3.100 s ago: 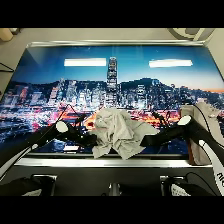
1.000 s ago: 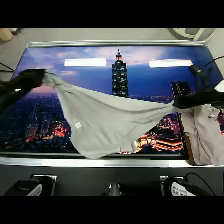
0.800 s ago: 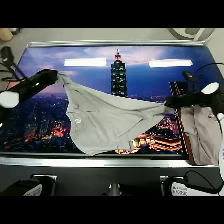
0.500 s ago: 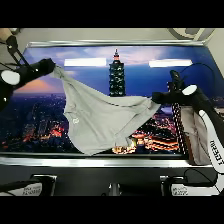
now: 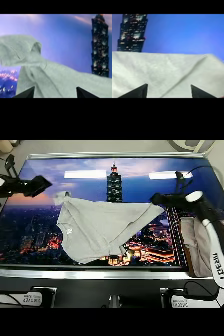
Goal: Fold the shirts.
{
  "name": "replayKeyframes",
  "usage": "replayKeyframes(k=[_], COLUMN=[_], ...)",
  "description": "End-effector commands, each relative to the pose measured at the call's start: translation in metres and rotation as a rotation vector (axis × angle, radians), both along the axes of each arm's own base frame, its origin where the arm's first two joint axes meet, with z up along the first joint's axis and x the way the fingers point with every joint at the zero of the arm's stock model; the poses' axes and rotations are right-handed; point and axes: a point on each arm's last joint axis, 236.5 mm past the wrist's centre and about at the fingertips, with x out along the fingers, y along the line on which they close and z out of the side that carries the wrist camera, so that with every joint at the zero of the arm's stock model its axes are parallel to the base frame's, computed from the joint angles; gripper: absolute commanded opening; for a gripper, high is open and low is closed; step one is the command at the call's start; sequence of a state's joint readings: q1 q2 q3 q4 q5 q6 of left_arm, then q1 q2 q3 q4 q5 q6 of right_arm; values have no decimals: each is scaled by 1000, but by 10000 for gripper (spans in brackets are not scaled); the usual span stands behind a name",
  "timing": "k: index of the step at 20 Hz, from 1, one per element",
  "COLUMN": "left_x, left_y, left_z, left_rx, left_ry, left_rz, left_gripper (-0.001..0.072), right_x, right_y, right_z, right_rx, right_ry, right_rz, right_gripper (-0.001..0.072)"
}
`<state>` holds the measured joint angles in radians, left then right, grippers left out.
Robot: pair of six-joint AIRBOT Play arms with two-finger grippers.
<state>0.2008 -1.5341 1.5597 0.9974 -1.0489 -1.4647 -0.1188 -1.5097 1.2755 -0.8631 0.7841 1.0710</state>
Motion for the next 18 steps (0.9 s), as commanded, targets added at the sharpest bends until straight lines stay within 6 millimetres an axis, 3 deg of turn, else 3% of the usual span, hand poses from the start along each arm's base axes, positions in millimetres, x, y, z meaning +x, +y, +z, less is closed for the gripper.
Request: replayKeyframes(k=[1,3,4,7,10,13,18], left_x=[-77,-118,-142,-224,-288,-319,-328], left_y=[13,-2,-18,-56,-87,-118,-150], left_z=[-26,-42,-54,-98,-129,-154,-179], left_rx=[72,61,26,-31,-155,-273,-278], left_ry=[292,390,433,566,638,676,699], left_rz=[-93,-135,-157,-223,-207,-173,-161], left_gripper=[600,602,604,607,607,606,606], right_x=[-20,-38,-48,-69,-68,-58,-38], right_y=[-86,-130,-138,-125,-95,-75,-50], right_z=[27,25,18,-15,-41,-59,-83], right_rx=[-242,-305,-293,-230,-80,29,-24], right_ry=[38,108,149,265,302,305,268], right_rz=[68,39,39,157,236,246,292], right_gripper=[563,564,564,566,628,647,668])
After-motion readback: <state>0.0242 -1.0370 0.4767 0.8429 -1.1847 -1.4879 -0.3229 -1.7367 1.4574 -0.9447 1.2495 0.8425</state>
